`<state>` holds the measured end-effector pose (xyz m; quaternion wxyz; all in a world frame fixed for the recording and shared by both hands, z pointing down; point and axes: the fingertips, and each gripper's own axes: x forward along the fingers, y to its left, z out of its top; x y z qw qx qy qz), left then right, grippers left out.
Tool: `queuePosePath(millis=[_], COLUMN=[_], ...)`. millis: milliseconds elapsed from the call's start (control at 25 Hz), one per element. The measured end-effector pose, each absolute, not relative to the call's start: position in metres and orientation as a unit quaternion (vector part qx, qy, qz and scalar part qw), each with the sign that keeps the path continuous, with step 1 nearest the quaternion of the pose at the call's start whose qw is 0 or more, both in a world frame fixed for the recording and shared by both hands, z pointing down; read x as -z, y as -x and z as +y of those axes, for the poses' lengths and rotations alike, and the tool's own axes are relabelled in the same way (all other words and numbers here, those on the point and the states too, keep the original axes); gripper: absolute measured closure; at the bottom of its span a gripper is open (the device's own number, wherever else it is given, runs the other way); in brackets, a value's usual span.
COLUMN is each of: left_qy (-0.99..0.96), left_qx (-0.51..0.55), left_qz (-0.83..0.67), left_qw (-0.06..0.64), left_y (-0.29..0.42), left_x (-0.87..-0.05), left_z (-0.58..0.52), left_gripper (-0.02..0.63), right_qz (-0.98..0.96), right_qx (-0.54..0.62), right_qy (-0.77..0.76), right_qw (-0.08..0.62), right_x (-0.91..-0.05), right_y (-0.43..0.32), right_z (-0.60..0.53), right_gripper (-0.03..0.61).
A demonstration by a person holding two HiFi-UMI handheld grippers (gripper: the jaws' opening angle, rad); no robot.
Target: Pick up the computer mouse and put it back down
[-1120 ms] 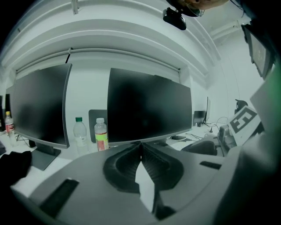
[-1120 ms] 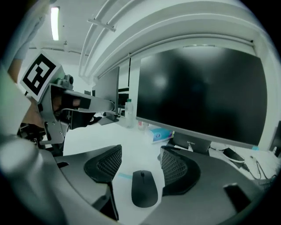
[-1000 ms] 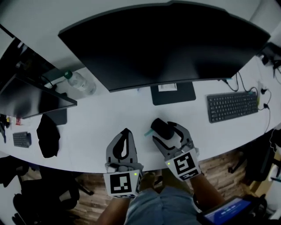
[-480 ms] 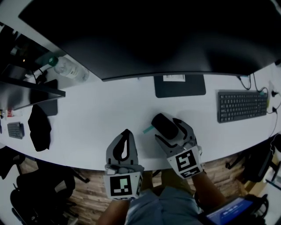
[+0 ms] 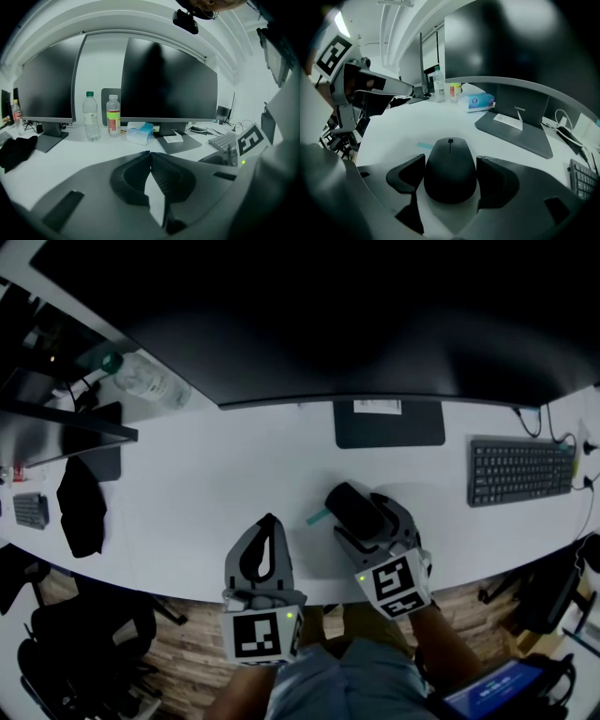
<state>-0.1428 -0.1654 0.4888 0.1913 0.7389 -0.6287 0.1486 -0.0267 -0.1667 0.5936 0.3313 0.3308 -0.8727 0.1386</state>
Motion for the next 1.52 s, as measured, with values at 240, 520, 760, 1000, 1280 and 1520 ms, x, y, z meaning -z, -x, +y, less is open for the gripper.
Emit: queuePosePath(millis=[240, 520, 760, 1000, 1280, 1520], left_qy=[-0.739, -0.74, -0.746, -0.761, -0.788, -0.808], left_qx=[-0.147, -0.144, -0.136, -0.114, -0.076, -0.034], left_qz=[-0.63, -0.632, -0.633, -0.626, -0.607, -0.588], left_qw=[0.189, 0.18, 0.158, 0.125, 0.07, 0.012], left_y=[0.142, 0.142, 0.142, 0.137, 0.123, 0.113], left_x=[-0.485, -0.477, -0.456, -0.423, -0.367, -0.316], left_z=[-0.166, -0.164, -0.164, -0.162, -0.16, -0.164], left_gripper=[0.606, 0.606, 0.606, 0.606, 0.606, 0.606], right_qz=[-0.87, -0.87, -0.869, -0.874, -0.88, -0.873], right_qx=[-0.143, -0.139, -0.147, -0.116, -0.065, 0.001], right_qy=[-0.328, -0.329, -0.35, -0.383, -0.423, -0.462], right_qw=[0.34, 0.34, 0.316, 0.274, 0.207, 0.159], right_x=[-0.596, -0.596, -0.58, -0.523, -0.429, -0.35], right_y=[0.027, 0.025, 0.02, 0.016, 0.014, 0.002], right_z=[-0.166, -0.167, -0.171, -0.176, -0.172, -0.17], right_gripper=[0.225, 0.273, 0.276, 0.276, 0.278, 0.278])
